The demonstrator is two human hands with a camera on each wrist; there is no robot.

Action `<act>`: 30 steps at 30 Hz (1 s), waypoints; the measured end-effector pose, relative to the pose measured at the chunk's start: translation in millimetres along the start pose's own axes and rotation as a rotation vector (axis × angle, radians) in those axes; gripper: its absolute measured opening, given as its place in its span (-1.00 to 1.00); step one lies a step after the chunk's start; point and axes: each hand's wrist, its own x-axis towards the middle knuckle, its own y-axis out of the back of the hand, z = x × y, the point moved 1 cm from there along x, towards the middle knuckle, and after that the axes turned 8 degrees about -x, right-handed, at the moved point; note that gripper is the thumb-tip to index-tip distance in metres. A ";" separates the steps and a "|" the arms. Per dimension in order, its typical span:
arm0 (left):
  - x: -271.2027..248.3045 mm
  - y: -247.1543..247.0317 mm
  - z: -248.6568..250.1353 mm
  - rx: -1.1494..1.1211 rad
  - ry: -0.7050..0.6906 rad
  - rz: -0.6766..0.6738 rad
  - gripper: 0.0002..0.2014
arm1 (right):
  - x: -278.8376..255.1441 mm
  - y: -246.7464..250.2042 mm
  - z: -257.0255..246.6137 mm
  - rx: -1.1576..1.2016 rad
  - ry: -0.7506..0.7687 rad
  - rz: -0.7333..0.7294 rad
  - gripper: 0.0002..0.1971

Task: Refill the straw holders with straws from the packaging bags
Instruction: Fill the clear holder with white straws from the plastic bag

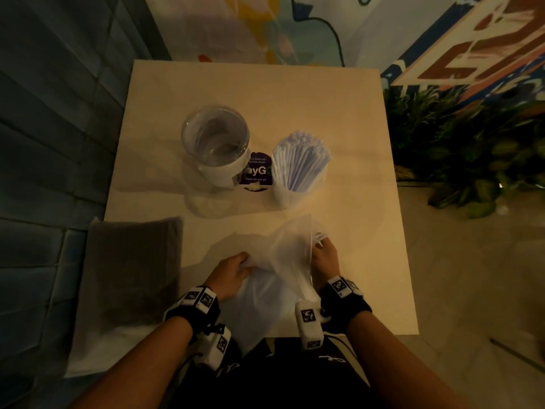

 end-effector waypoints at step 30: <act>2.1 -1.9 -14.3 -0.177 0.082 0.081 -0.41 | -8.9 -14.8 -5.7 0.113 -0.074 -0.060 -0.65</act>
